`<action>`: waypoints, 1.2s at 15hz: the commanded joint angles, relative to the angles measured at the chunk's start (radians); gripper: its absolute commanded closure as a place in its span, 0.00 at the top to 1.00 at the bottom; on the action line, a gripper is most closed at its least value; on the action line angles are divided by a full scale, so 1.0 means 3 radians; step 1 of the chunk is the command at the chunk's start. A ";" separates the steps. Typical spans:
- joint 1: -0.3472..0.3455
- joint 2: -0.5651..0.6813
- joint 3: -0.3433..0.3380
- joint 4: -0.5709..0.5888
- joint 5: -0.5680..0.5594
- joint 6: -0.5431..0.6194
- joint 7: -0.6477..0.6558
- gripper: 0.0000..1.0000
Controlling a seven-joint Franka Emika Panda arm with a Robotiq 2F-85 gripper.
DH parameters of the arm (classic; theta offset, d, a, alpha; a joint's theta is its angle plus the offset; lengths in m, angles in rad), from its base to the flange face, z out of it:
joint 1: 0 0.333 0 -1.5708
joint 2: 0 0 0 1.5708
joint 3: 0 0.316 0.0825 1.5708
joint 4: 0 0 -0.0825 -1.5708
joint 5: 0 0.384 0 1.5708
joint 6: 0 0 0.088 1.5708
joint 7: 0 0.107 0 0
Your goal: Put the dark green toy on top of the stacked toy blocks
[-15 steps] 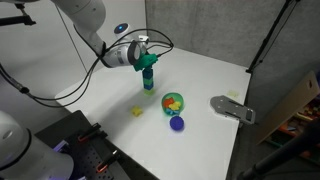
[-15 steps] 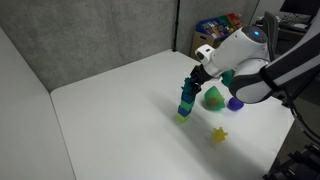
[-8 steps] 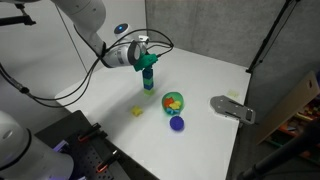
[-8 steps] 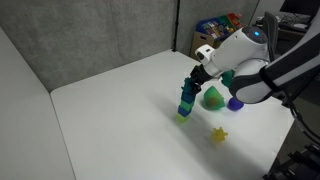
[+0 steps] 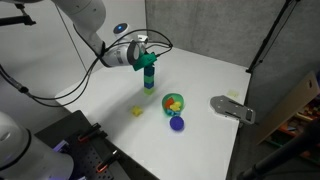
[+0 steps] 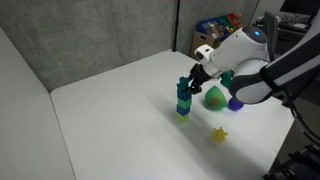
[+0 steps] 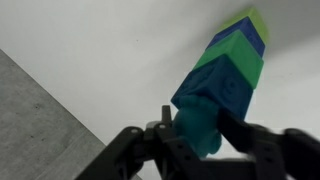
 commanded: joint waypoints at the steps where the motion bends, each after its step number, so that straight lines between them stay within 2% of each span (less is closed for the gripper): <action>1: -0.0241 -0.0119 0.0212 -0.0104 -0.0097 0.0029 0.0049 0.84; 5: -0.0496 -0.0181 0.0458 -0.0132 -0.0076 -0.0006 0.0027 0.97; 9: -0.0837 -0.0329 0.0792 -0.0157 0.0036 -0.0118 -0.0060 1.00; 11: -0.1173 -0.0395 0.1142 -0.0147 0.0101 -0.0245 -0.0103 1.00; 13: -0.1690 -0.0417 0.1714 -0.0106 0.0302 -0.0455 -0.0229 1.00; 16: -0.2369 -0.0389 0.2463 -0.0009 0.0818 -0.0814 -0.0541 1.00; 18: -0.2641 -0.0415 0.2703 0.0043 0.1064 -0.1059 -0.0644 1.00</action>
